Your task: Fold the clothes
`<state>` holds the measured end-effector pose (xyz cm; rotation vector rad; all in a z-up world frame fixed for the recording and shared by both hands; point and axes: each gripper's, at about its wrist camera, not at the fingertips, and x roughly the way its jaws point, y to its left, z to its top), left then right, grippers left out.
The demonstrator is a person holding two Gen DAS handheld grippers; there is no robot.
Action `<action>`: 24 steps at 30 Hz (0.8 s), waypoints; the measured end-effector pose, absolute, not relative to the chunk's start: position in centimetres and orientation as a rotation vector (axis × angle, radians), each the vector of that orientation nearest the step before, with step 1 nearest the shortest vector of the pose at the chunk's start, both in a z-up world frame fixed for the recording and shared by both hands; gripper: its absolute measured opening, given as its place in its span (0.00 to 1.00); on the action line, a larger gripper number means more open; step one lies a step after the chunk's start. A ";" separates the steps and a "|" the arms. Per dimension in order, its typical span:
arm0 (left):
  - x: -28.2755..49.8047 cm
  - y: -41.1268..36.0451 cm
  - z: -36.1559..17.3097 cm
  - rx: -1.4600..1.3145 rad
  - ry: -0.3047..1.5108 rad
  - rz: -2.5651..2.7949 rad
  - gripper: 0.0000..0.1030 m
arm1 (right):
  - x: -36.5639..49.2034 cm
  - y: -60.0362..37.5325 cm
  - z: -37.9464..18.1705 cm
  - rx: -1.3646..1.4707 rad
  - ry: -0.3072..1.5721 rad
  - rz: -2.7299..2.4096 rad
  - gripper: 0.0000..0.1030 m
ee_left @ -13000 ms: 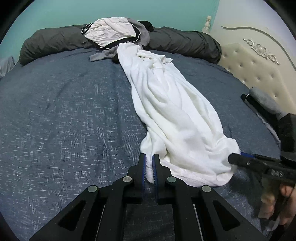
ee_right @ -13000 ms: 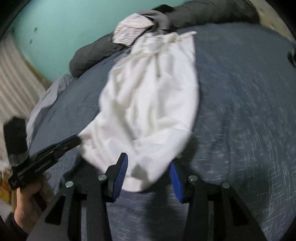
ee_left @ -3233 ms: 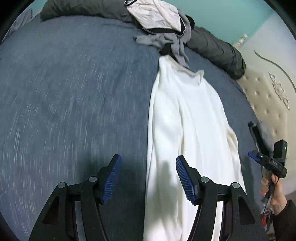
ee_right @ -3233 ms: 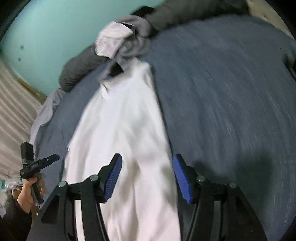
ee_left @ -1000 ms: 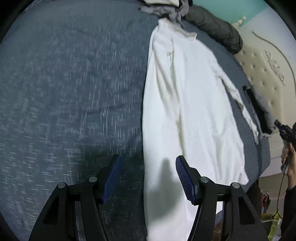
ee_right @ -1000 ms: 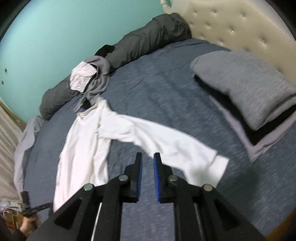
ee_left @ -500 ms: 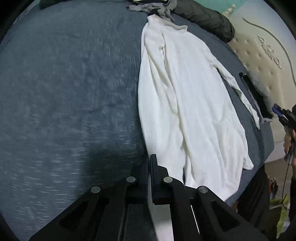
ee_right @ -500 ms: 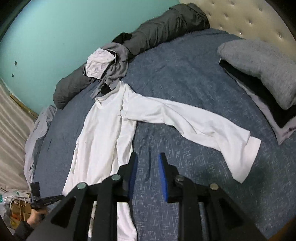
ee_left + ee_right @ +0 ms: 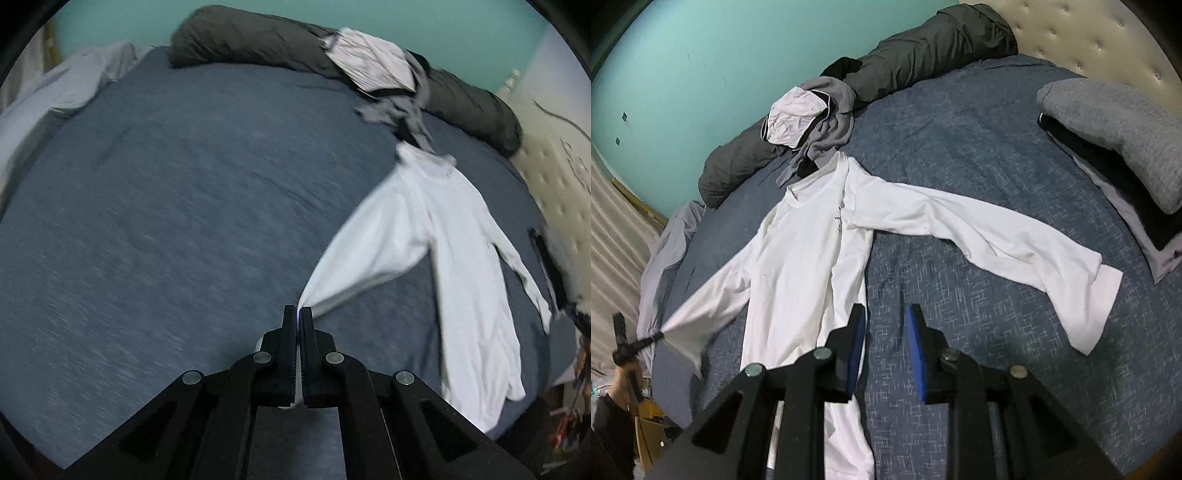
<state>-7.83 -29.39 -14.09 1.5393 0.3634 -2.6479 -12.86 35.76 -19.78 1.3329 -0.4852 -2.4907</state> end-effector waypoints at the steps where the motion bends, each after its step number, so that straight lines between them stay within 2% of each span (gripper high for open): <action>1: -8.2 -30.3 -13.6 1.508 0.356 -2.637 0.01 | -12.9 35.6 -19.8 1.336 -0.480 -2.491 0.22; 5: -9.7 -34.3 -11.8 1.394 0.346 -2.581 0.01 | -12.8 34.9 -19.8 1.349 -0.452 -2.497 0.22; 12: -10.8 -39.6 -14.4 1.371 0.414 -2.387 0.07 | -12.5 33.6 -20.4 1.378 -0.425 -2.464 0.22; 15: -9.3 -37.5 -14.7 1.436 0.402 -2.465 0.10 | -12.3 32.8 -20.7 1.395 -0.399 -2.421 0.23; 17: -8.4 -36.1 -14.8 1.479 0.393 -2.517 0.16 | -12.1 32.3 -21.3 1.423 -0.397 -2.375 0.37; 19: -7.4 -34.7 -15.0 1.522 0.385 -2.571 0.33 | -11.9 31.6 -22.3 1.485 -0.381 -2.321 0.44; 24: -5.6 -27.9 -16.6 1.627 0.500 -2.687 0.35 | -10.7 29.7 -25.2 1.639 -0.307 -2.195 0.45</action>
